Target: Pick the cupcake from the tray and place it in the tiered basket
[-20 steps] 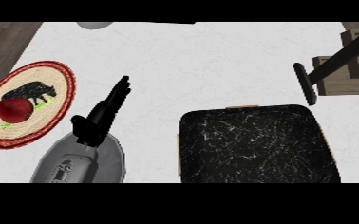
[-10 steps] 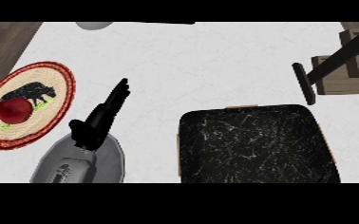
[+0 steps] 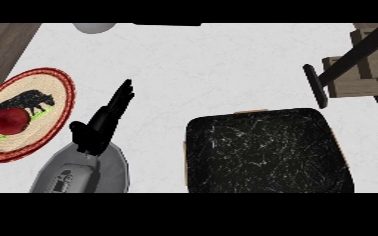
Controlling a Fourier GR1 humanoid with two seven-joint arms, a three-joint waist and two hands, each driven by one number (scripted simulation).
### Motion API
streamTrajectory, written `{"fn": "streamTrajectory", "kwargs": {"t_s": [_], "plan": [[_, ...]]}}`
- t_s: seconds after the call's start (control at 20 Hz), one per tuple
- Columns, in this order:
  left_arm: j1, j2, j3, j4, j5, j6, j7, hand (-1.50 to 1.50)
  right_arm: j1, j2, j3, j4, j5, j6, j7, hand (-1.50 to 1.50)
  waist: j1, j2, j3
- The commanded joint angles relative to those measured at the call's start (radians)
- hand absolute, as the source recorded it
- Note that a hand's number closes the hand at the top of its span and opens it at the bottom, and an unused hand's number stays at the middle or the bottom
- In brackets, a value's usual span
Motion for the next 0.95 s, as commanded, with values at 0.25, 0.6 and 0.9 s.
{"fn": "streamTrajectory", "kwargs": {"t_s": [0.25,0.6,0.9], "plan": [[0.063,-0.005,-0.01,-0.006,-0.022,0.017,-0.015,0.0,0.005,-0.117,0.124,-0.156,0.256,-0.091,0.217,-1.5,-0.044,-0.025,-0.002],[0.074,0.001,0.037,0.016,0.001,0.031,-0.014,0.0,0.134,-0.144,0.038,-0.472,0.195,-0.018,0.15,-1.5,-0.093,-0.04,0.001],[0.071,0.011,0.054,-0.005,0.005,0.039,-0.005,0.0,0.206,-0.158,0.003,-0.718,0.151,0.238,0.181,-1.5,-0.118,-0.049,0.001]]}}
